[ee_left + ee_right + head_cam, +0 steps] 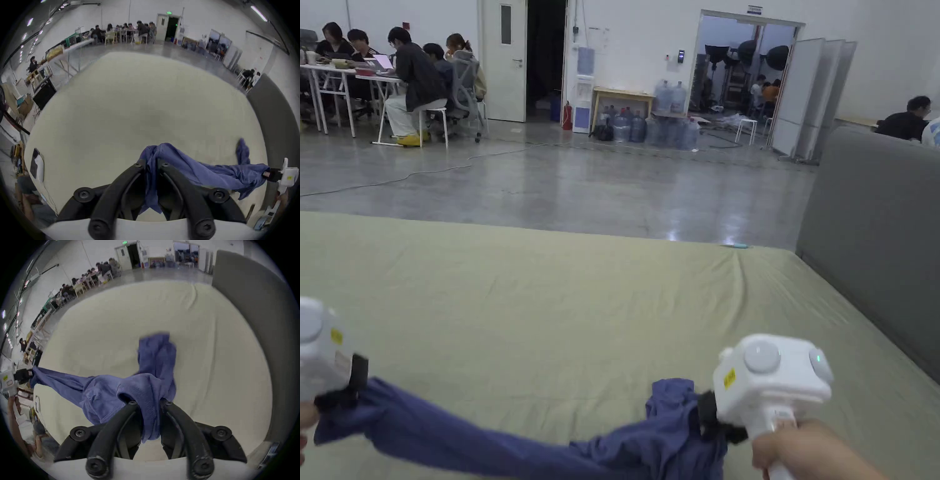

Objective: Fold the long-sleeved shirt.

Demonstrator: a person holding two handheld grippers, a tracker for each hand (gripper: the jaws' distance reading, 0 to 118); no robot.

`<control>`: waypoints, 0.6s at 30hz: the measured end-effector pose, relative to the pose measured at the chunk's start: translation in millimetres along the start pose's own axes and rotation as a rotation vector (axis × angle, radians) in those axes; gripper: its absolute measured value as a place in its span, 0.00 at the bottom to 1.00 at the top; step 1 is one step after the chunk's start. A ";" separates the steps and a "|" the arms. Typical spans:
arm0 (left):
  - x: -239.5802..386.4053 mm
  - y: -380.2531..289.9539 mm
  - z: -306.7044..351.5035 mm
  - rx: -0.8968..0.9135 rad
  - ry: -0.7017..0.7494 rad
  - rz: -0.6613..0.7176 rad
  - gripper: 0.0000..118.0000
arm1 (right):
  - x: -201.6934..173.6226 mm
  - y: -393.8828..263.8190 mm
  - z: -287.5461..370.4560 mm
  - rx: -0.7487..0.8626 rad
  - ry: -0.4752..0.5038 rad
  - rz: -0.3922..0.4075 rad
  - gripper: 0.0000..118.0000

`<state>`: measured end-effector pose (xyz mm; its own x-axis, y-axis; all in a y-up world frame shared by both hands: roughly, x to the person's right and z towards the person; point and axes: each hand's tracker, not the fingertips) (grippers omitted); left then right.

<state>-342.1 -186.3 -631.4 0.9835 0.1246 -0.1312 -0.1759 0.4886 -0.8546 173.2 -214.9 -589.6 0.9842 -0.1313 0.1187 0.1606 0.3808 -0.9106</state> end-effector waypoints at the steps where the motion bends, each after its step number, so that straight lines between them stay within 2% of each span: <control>1: -6.3 -14.4 -1.8 -0.008 -0.004 0.001 0.03 | 1.9 -15.9 -4.0 -0.017 0.020 -0.011 0.13; 11: -55.8 -141.0 41.4 -0.032 0.028 -0.069 0.03 | 4.1 -146.7 43.7 -0.024 0.062 -0.003 0.13; 15: -60.9 -181.2 43.0 -0.077 0.062 -0.105 0.03 | 3.4 -186.3 28.1 -0.119 0.038 0.042 0.13; 18: -63.1 -204.9 28.6 -0.133 0.082 -0.119 0.03 | 7.2 -204.6 1.8 -0.190 -0.002 0.036 0.13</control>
<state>-369.4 -269.6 -433.6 0.9981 -0.0005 -0.0614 -0.0567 0.3765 -0.9247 147.5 -292.1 -401.8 0.9893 -0.1186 0.0851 0.1083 0.2055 -0.9726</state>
